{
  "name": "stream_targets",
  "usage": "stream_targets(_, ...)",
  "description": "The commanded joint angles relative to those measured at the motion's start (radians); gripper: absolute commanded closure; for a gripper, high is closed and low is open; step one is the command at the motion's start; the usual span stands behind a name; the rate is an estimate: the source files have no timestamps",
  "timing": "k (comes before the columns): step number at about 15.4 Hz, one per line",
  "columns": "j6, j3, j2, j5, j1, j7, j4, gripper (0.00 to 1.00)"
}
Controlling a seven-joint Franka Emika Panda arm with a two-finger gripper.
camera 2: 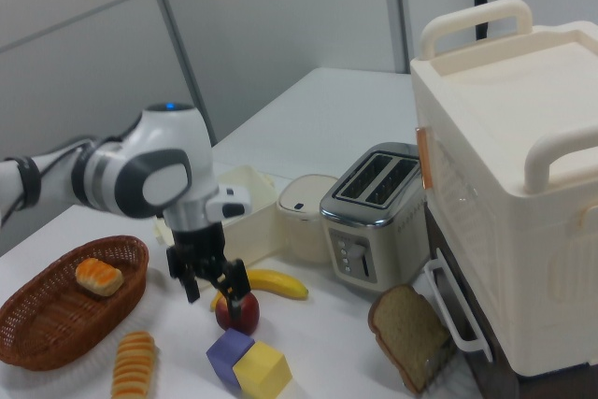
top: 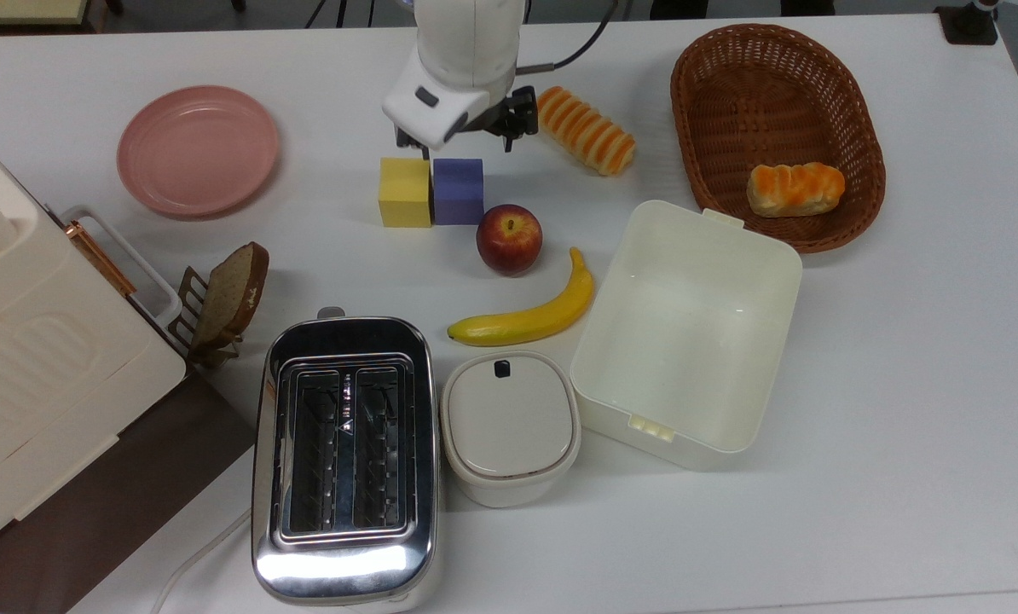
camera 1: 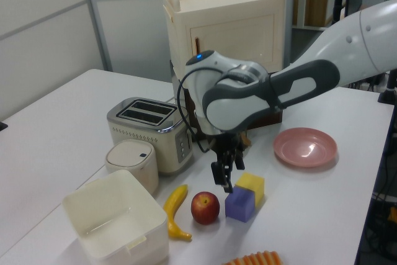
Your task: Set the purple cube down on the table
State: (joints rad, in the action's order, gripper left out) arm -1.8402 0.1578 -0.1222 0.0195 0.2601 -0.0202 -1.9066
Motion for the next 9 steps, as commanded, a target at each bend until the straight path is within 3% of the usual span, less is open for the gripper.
stream_targets(1, 0.154, -0.003, 0.049, 0.003, -0.022, 0.135, 0.145, 0.0)
stream_targets(4, 0.277, -0.003, 0.082, -0.006, -0.073, 0.154, 0.277, 0.0)
stream_targets(9, 0.285, -0.027, 0.098, -0.007, -0.085, 0.262, 0.288, 0.0)
